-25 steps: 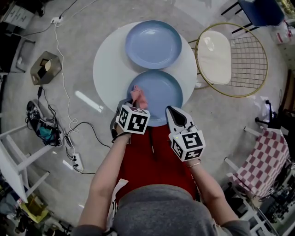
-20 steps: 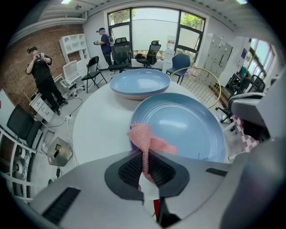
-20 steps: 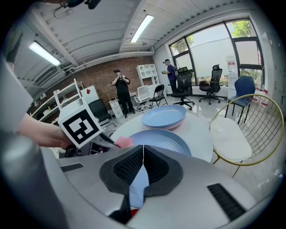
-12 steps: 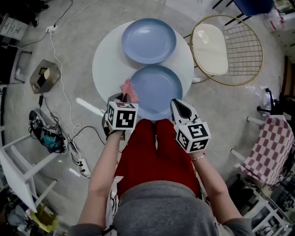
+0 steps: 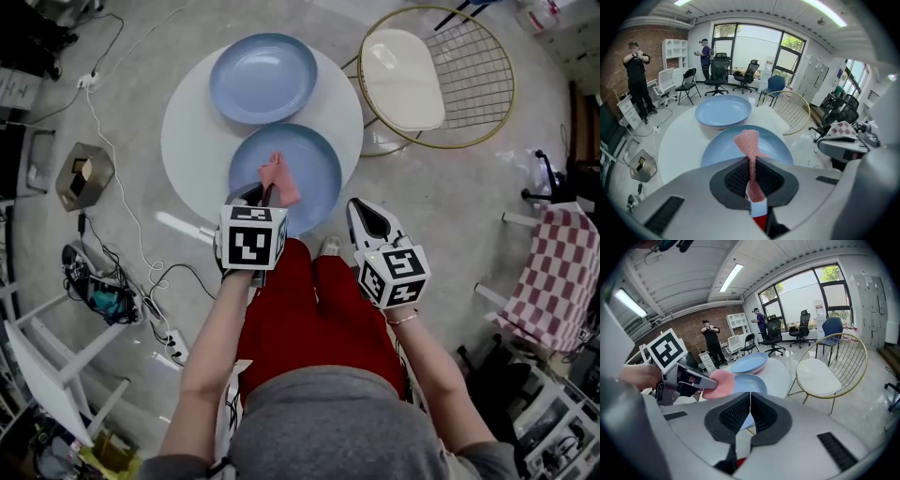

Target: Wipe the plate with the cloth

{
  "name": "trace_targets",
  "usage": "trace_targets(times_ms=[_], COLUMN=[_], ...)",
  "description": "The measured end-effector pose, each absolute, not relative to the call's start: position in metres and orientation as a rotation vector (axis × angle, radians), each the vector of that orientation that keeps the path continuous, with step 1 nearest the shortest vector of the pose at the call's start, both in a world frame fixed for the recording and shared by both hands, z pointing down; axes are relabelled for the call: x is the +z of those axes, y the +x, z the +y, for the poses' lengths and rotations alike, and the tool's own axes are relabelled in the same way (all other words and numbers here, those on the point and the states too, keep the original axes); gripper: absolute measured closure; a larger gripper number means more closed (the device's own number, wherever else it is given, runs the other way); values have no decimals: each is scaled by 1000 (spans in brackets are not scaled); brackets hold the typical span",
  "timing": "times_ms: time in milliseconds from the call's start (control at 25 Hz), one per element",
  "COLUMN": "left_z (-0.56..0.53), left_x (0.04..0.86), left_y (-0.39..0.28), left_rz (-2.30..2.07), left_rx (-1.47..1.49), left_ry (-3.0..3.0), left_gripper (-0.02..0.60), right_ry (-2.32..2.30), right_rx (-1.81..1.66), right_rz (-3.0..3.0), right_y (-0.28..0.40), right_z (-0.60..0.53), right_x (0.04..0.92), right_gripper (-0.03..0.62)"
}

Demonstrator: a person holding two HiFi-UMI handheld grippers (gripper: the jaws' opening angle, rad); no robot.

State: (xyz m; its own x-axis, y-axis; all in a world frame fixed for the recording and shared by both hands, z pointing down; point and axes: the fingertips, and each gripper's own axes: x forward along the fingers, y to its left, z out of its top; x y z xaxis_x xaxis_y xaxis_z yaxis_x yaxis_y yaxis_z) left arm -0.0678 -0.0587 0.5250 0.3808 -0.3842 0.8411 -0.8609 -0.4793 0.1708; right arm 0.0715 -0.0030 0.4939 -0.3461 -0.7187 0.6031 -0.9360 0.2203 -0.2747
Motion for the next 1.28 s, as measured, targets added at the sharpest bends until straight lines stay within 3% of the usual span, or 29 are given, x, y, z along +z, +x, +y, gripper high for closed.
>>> trace_targets(times_ms=[280,520,1280], left_z=[-36,-20,9], left_x=[527,544,599], left_y=[10,37,-18], left_rz=[-902,-848,-920], left_rx=[1020,1049,1228], left_ry=[2107,2101,1959], left_gripper=[551,552,552], right_ry=[1624,1645,1408], right_rx=[884,908,909], right_rz=[-2125,-2115,-2171], right_y=[107,122,75], right_z=[18,31,33], right_x=[486,491,510], right_gripper=[565,564,565])
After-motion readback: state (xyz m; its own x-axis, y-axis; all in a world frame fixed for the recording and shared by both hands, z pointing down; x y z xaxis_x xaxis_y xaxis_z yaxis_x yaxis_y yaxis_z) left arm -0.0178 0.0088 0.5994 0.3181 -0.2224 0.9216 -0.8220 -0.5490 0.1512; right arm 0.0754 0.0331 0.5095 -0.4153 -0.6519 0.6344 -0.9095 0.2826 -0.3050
